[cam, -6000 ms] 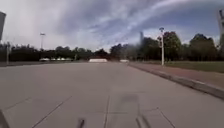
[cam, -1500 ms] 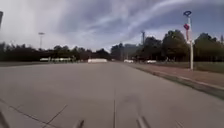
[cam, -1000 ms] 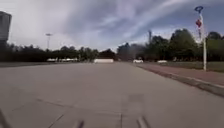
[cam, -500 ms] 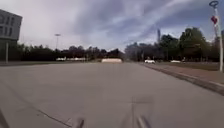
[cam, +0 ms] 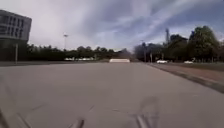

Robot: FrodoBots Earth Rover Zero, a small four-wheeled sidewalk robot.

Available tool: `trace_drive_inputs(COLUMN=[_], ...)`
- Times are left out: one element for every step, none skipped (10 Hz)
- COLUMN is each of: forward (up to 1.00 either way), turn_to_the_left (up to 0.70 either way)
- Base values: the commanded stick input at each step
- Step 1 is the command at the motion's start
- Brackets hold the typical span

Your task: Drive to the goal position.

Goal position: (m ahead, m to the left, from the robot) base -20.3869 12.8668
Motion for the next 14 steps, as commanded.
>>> trace_drive_inputs(forward=[-1.0, -1.0, -1.0, -1.0, -1.0, -1.0, -1.0, -1.0, -1.0, -1.0, -1.0, -1.0, -1.0, -1.0], turn_to_the_left=[0.0, 0.0, 0.0, 0.0, 0.0, 0.0, 0.0, 0.0, 0.0, 0.0, 0.0, 0.0, 0.0, 0.0])
